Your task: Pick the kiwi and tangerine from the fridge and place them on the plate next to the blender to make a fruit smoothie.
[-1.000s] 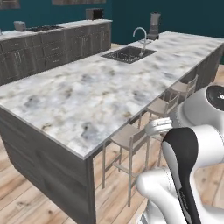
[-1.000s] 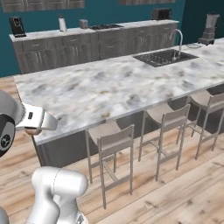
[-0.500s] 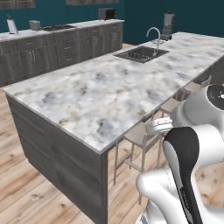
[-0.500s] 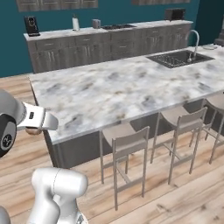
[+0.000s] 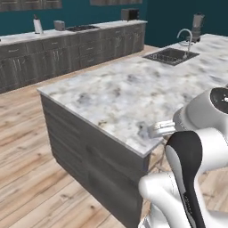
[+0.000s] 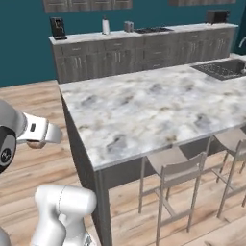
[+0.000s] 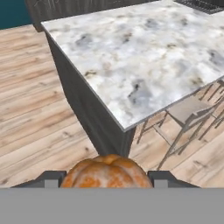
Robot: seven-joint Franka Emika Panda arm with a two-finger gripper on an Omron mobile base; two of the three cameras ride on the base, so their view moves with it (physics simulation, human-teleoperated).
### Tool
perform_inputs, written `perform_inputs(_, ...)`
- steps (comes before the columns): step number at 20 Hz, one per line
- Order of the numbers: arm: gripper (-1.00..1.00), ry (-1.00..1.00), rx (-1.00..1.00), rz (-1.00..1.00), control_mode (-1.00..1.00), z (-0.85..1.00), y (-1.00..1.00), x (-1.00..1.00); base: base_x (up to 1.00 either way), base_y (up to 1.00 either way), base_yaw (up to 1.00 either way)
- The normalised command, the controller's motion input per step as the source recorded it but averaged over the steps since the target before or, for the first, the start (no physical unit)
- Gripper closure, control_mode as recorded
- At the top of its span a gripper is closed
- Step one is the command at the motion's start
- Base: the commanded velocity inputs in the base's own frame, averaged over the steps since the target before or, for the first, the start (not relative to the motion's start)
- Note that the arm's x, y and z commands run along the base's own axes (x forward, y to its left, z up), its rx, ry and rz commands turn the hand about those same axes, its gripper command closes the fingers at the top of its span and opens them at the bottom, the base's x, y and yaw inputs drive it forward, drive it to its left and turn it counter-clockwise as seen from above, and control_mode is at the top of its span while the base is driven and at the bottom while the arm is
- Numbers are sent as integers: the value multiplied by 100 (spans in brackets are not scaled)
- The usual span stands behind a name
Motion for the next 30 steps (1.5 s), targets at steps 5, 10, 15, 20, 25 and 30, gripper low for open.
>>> perform_inputs(5, 100, 0, 0, 0, 100, 0, 0, 0, 99, 42, 10)
perform_inputs(10, 100, 0, 0, 0, 100, 0, 0, 0, 96, 61, 10)
perform_inputs(15, 100, 0, 0, 0, 100, 0, 0, 0, 91, 77, 9)
perform_inputs(20, 100, 0, 0, 0, 100, 0, 0, 0, 1, 83, 30)
perform_inputs(25, 100, 0, 0, 0, 100, 0, 0, 0, 49, 42, 25)
perform_inputs(30, 100, 0, 0, 0, 100, 0, 0, 0, 100, 15, 12)
